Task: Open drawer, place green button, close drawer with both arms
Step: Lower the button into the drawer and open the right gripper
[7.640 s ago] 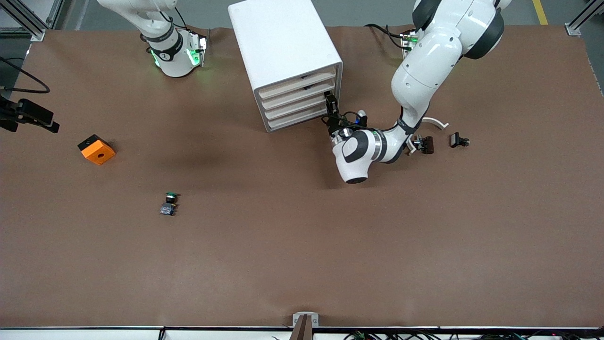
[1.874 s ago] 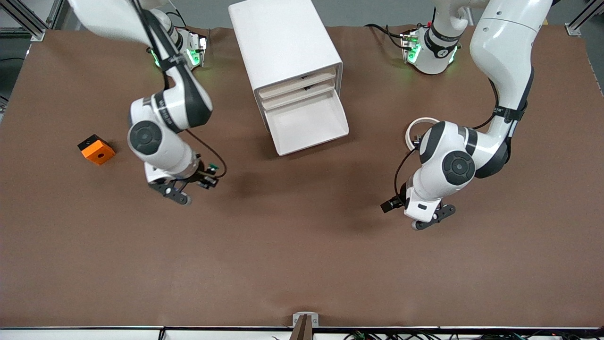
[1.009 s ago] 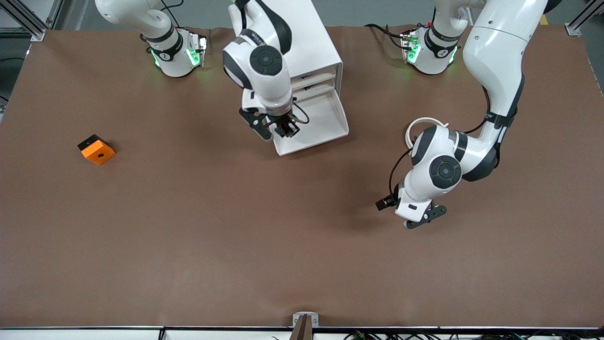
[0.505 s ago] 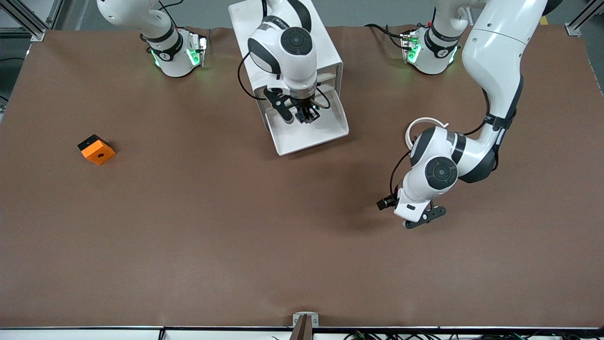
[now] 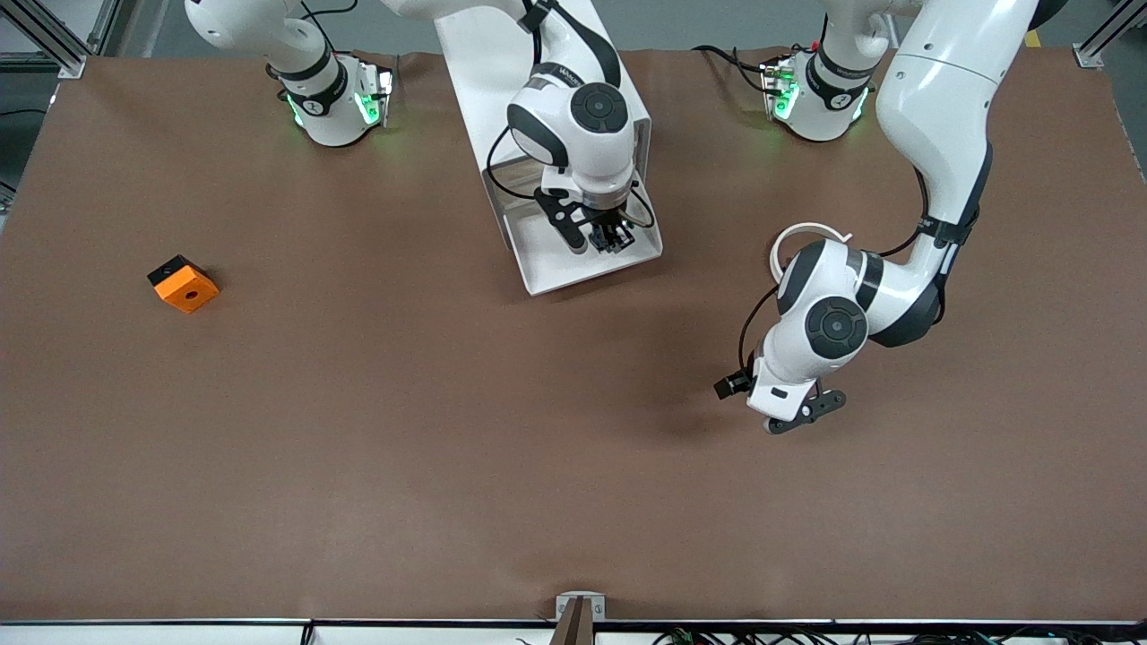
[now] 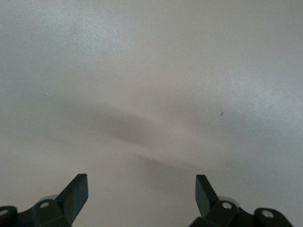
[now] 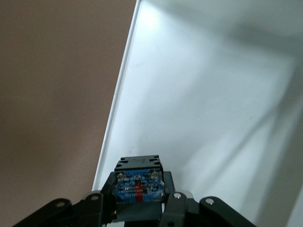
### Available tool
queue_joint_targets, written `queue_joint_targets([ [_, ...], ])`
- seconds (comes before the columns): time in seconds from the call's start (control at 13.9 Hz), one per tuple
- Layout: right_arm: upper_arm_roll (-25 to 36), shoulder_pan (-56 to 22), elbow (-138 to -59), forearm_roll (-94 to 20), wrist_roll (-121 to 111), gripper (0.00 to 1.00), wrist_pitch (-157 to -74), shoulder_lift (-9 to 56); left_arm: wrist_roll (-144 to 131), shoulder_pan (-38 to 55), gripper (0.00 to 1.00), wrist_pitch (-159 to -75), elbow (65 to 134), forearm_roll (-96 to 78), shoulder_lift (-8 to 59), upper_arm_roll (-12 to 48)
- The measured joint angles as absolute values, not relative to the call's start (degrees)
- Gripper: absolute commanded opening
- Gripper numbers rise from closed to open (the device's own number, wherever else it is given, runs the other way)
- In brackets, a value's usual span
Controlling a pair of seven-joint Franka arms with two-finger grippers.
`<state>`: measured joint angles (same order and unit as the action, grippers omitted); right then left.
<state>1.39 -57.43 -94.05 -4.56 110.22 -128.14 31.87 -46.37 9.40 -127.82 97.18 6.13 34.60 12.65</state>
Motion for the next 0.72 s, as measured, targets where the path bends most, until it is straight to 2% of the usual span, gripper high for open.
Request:
queue_joint_targets([
  [0.72, 1.40, -58.75, -91.93, -4.56, 111.15, 0.00, -128.59, 35.01, -46.40, 9.47, 1.00, -127.54, 97.18, 6.13, 34.75, 12.64],
])
